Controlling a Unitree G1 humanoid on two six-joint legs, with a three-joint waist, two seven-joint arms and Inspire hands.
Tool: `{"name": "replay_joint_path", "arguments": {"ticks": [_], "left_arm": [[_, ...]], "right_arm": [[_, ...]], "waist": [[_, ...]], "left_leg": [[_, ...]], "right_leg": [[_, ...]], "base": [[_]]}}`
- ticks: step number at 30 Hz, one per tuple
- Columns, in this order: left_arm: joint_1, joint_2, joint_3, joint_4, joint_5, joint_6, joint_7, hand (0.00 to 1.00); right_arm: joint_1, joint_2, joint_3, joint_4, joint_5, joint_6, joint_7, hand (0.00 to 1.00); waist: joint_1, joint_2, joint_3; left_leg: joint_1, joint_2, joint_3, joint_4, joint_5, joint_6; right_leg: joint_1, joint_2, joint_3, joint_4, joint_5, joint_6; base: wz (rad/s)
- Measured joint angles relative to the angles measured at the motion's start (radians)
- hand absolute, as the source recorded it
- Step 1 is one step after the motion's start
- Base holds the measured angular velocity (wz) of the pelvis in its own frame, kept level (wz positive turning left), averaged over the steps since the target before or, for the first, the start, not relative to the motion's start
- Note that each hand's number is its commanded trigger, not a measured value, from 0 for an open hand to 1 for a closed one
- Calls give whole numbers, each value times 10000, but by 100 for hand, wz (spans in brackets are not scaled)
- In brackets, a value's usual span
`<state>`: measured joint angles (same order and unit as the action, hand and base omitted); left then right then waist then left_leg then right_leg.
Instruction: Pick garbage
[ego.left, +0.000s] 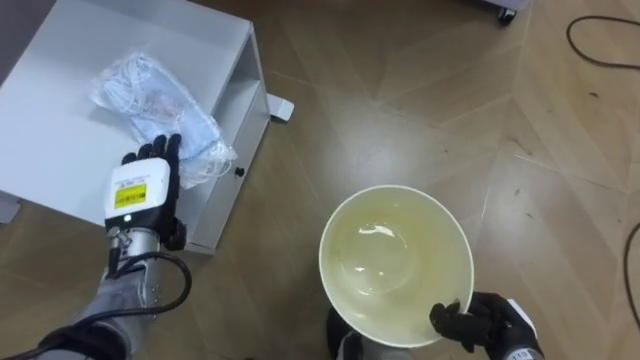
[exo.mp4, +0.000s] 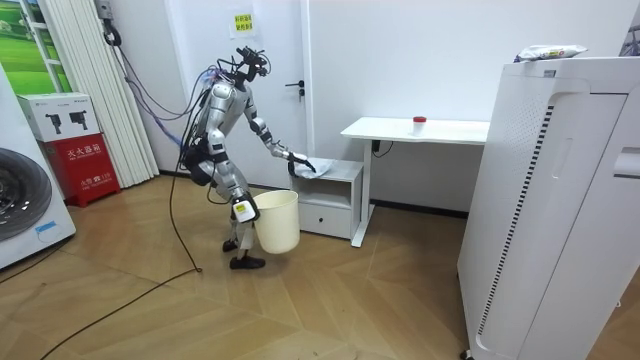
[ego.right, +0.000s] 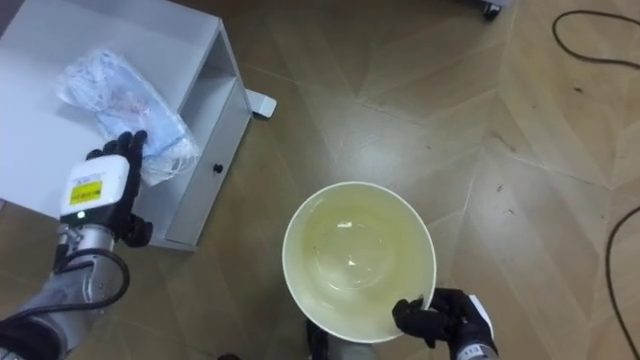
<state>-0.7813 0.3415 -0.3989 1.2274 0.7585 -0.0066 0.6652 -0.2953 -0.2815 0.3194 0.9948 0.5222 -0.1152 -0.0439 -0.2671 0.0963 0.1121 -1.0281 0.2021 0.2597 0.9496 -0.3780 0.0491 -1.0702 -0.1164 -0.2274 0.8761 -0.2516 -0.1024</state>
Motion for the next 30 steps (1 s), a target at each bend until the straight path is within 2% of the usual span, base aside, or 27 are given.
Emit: {"name": "replay_joint_path", "arguments": {"ticks": [5, 11, 22, 25, 26, 28, 30], "left_arm": [[-59, -7, -515, -234, 0, 192, -42, 100], [-11, -1, -779, -188, 13, 427, -252, 100], [89, 36, -825, -206, 572, 417, -386, 100], [99, 25, -807, -148, 352, 282, -339, 100], [117, 11, -821, -97, 204, 185, -261, 100], [348, -80, -799, -94, -510, -16, -144, 100], [783, -202, -527, -199, -1510, -459, 40, 100]], "right_arm": [[5, 4, -8, -136, -11, 135, -68, 100], [16, 57, 9, -136, -17, 223, -62, 100], [15, 174, 21, -277, 1, 215, -124, 100], [13, 200, 137, -252, 92, 213, -304, 100], [15, 226, 230, -238, 234, 205, -355, 100], [36, 252, 427, -208, 281, 195, -434, 100], [79, 439, 459, -112, 271, 50, -555, 100]], "waist": [[-11, -1, 0], [-69, -9, 5], [-72, -66, -13], [-71, -122, -7], [-69, -174, 18], [-71, -226, 7], [-60, -275, -9]], "left_leg": [[92, -22, 27, 65, -24, 40], [211, 12, 48, 59, -56, -20], [287, 29, 45, 56, -58, -22], [341, 27, 45, 49, -35, 19], [443, 21, 50, 24, -34, 18], [636, 25, 93, -46, -40, 8], [842, 25, 136, -192, -38, 6]], "right_leg": [[61, -33, 50, 91, -14, 26], [162, -21, 43, 104, -27, 6], [236, 0, 39, 86, -38, -4], [297, 0, 40, 84, -38, -4], [383, 1, 48, 67, -38, -4], [561, 6, 52, -1, -41, 2], [748, 27, 46, -150, -28, 23]], "base": [[0], [0], [0], [0], [0], [-2], [-2]]}}
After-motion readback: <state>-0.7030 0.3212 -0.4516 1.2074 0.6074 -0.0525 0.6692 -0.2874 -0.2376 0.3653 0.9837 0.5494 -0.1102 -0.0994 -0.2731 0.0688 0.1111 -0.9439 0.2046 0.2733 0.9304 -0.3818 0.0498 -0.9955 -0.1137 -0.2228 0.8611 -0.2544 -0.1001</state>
